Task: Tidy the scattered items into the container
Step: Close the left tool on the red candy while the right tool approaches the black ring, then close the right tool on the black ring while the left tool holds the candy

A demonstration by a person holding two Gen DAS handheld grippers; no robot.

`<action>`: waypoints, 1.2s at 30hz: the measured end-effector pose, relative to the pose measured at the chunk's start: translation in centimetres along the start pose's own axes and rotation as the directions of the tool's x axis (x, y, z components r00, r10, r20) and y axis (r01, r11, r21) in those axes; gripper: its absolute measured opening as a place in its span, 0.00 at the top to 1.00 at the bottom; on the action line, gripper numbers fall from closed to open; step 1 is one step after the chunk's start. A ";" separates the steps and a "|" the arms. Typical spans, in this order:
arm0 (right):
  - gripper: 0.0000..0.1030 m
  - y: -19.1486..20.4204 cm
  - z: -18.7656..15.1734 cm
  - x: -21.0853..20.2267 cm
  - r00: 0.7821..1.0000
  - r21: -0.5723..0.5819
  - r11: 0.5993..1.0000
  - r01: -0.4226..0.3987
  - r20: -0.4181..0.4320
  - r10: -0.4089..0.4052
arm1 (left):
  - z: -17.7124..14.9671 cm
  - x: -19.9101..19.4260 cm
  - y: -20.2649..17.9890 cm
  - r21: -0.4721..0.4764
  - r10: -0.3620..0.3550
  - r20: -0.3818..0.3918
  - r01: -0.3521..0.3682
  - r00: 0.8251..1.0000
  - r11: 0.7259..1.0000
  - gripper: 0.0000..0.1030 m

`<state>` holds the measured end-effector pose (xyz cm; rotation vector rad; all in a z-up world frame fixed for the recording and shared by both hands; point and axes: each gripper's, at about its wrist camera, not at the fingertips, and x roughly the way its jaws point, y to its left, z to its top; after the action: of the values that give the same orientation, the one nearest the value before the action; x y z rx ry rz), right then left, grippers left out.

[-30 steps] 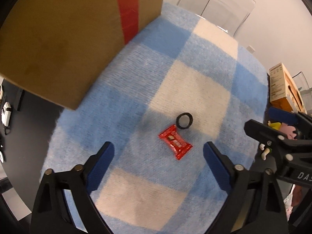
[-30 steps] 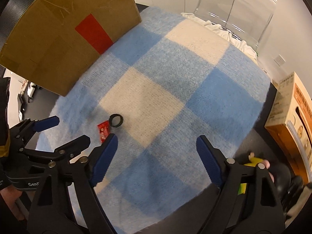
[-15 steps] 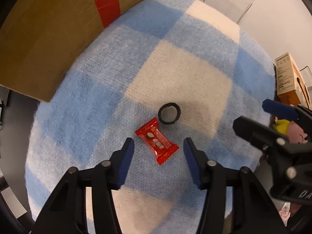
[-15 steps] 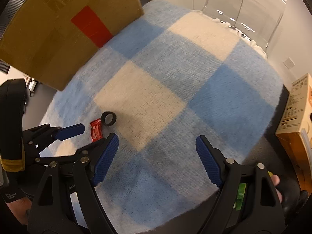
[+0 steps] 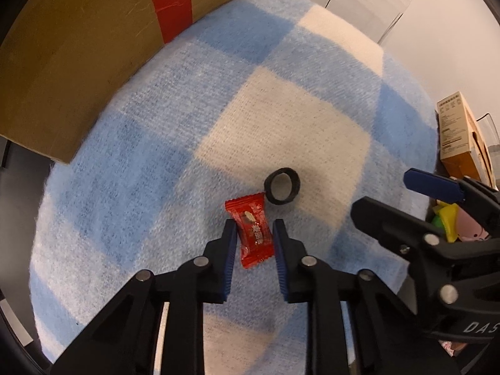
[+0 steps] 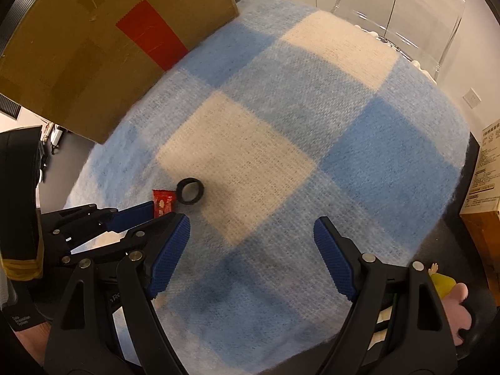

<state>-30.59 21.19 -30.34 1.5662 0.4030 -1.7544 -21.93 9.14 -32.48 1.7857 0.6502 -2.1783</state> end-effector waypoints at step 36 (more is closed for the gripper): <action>0.79 6.5 1.5 4.7 0.988 -0.130 0.984 0.123 -0.080 -0.134 | -0.2 -1.0 5.0 -0.005 -0.028 -0.009 0.028 1.000 1.000 0.85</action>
<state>-27.01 14.31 -32.95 1.5621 0.6579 -1.7240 -19.26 4.81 -32.48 1.7960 0.6860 -2.1855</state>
